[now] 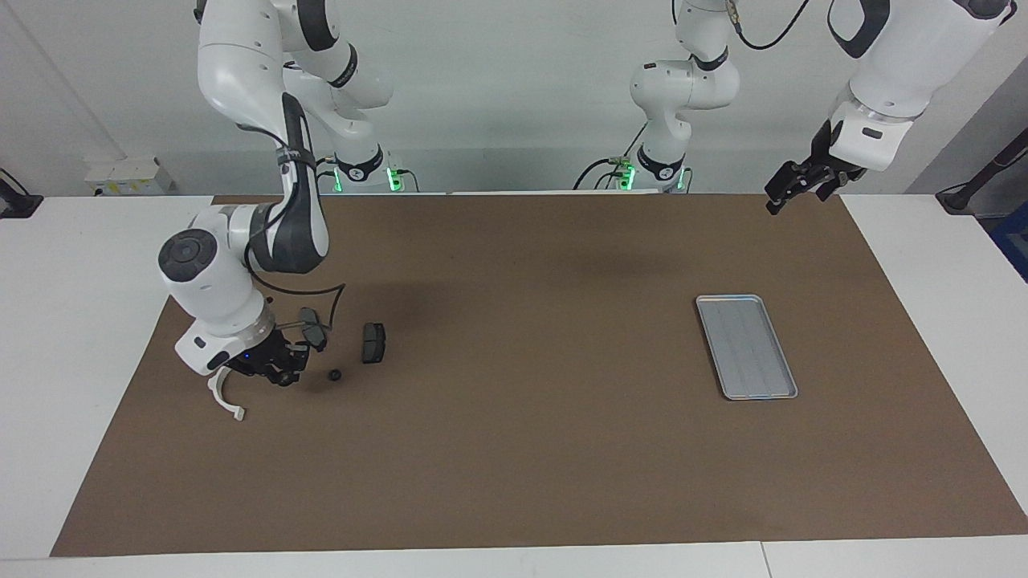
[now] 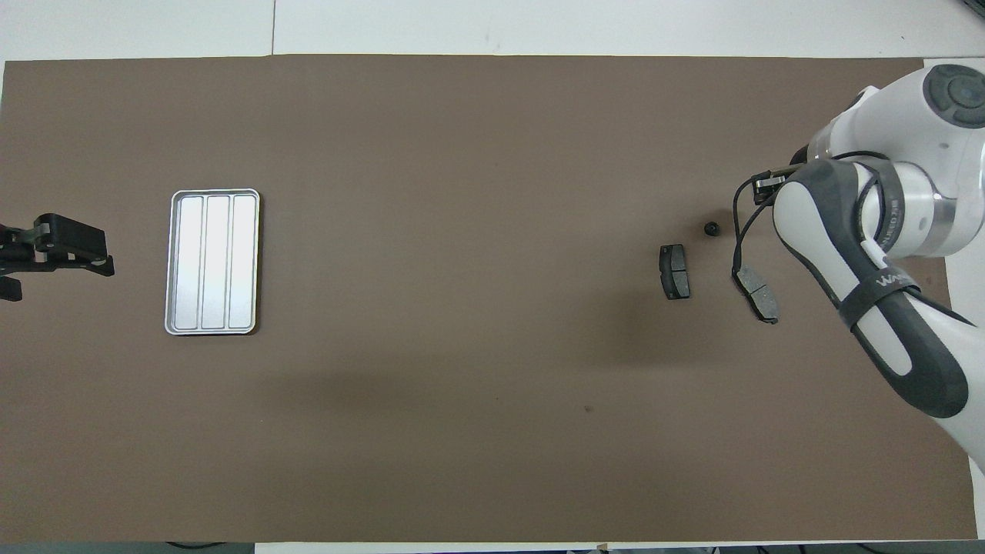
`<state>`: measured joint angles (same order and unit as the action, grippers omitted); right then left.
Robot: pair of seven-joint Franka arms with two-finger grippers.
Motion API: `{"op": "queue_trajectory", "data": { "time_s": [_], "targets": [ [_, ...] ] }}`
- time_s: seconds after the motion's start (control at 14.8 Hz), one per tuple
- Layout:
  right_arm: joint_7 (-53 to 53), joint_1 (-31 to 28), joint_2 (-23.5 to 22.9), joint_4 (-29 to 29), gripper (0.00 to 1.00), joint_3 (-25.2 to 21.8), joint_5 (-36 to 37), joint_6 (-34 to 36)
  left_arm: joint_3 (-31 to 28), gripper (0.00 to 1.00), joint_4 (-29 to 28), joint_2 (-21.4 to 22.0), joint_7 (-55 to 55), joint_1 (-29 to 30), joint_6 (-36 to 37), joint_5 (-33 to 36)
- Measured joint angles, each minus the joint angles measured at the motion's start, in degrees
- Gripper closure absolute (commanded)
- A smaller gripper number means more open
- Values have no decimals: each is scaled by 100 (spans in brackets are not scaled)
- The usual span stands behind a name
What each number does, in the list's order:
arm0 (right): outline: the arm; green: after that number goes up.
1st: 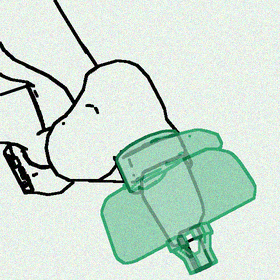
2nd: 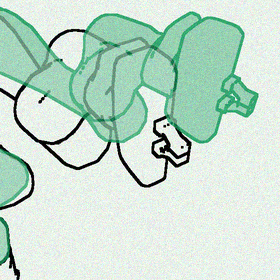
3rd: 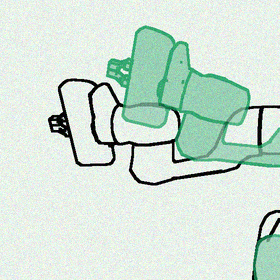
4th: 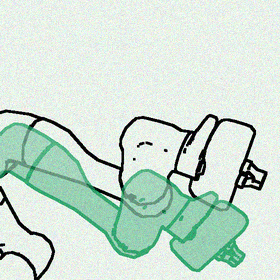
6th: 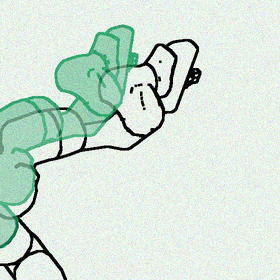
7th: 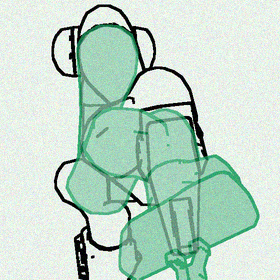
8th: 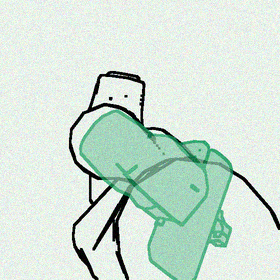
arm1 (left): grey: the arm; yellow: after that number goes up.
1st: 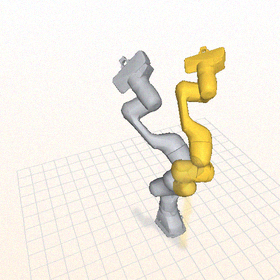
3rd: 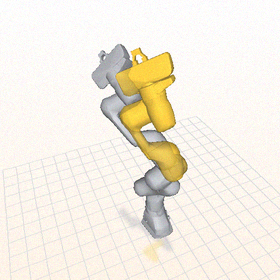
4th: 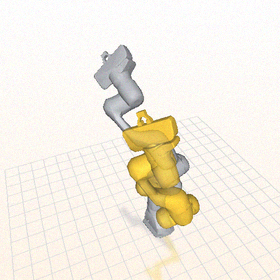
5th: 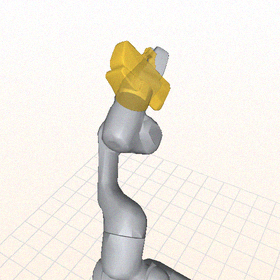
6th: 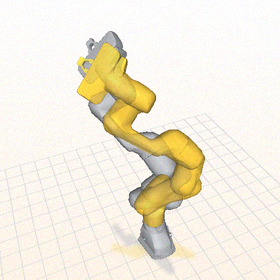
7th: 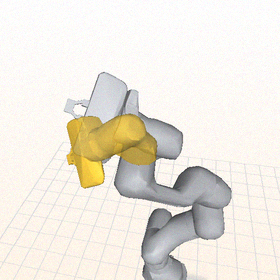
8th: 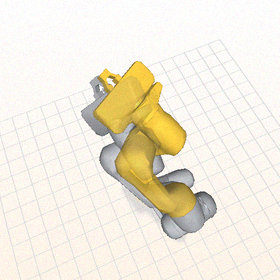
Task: Pick bearing gear from pile to tray
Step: 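Carry the bearing to the table center and release it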
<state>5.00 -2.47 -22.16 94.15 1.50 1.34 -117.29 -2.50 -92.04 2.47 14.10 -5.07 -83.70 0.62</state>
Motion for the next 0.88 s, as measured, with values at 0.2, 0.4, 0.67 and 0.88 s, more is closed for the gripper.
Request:
{"op": "queue_trajectory", "data": {
  "time_s": [0.2,0.4,0.67,0.88],
  "targets": [
    [-894,85,146,-826,100,464,-2,886,0,0,0,0,0,0,0,0],
    [-1941,728,121,-1098,100,592,2,1136,0,0,0,0,0,0,0,0],
    [-3102,1848,-32,-1065,100,609,13,1136,0,0,0,0,0,0,0,0],
    [-3543,2361,-96,-751,100,610,15,802,0,0,0,0,0,0,0,0]
  ]
}}
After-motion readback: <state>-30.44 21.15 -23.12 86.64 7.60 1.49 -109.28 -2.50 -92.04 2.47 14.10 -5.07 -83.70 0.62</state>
